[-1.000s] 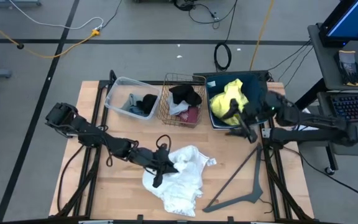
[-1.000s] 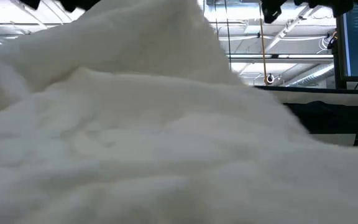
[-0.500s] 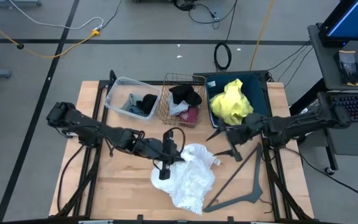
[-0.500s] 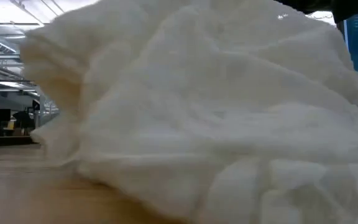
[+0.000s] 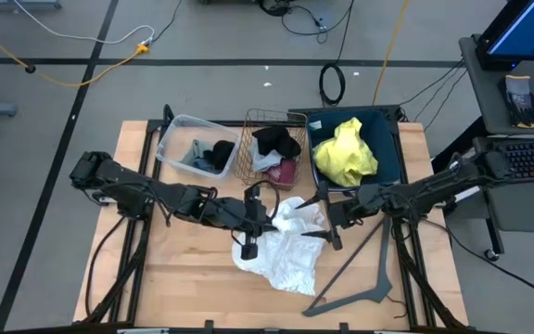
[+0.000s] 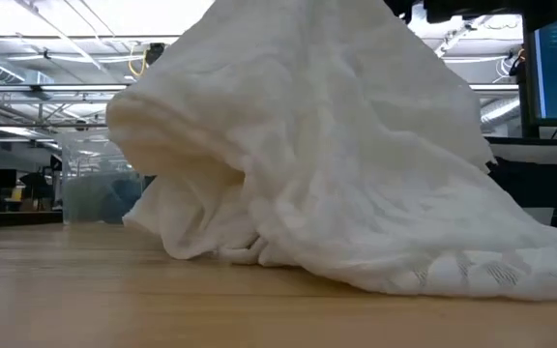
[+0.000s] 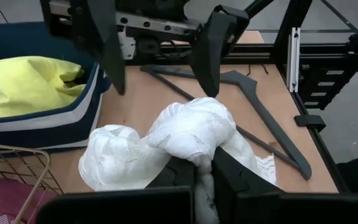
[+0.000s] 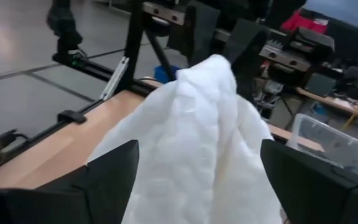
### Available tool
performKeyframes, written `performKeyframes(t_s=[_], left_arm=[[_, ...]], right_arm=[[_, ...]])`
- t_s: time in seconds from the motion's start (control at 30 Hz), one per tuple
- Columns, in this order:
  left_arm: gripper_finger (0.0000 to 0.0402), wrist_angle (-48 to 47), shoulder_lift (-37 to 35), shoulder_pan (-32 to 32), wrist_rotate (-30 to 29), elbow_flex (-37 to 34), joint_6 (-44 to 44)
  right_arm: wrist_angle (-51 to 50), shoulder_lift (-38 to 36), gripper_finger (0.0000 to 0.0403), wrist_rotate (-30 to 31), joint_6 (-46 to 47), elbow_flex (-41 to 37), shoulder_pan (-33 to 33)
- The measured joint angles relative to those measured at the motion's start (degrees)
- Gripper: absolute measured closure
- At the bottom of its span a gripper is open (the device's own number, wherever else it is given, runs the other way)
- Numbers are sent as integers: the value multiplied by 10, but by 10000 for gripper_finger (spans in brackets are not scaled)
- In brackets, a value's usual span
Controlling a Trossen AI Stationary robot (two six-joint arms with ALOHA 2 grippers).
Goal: Pick & Place Cloths
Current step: Put the white shirt into the blue bin
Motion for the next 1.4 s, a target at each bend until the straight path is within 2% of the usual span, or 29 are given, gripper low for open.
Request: performKeyframes(t_s=[0.2, 0.53, 0.7, 0.97, 1.07, 1.17, 1.33, 1.4], left_arm=[[394, 2, 0, 0, 0, 0, 2], [394, 3, 0, -7, 0, 0, 10], [394, 3, 0, -11, 0, 0, 14], [394, 23, 0, -15, 3, 0, 30], [394, 28, 0, -15, 3, 0, 31], [394, 38, 0, -14, 23, 0, 42], [392, 44, 0, -15, 35, 0, 43], [379, 44, 0, -14, 35, 0, 42]], right_arm=[[13, 51, 48, 9, 1, 33, 0], [-6, 161, 46, 6, 20, 118, -11], [-5, 209, 46, -49, 52, 145, -17], [-9, 244, 55, -53, 63, 158, -21], [-14, 244, 87, -52, 74, 158, -21], [-16, 243, 141, -53, 76, 158, -20], [-6, 243, 269, -54, 76, 158, -20], [-3, 243, 325, -54, 76, 158, -20]])
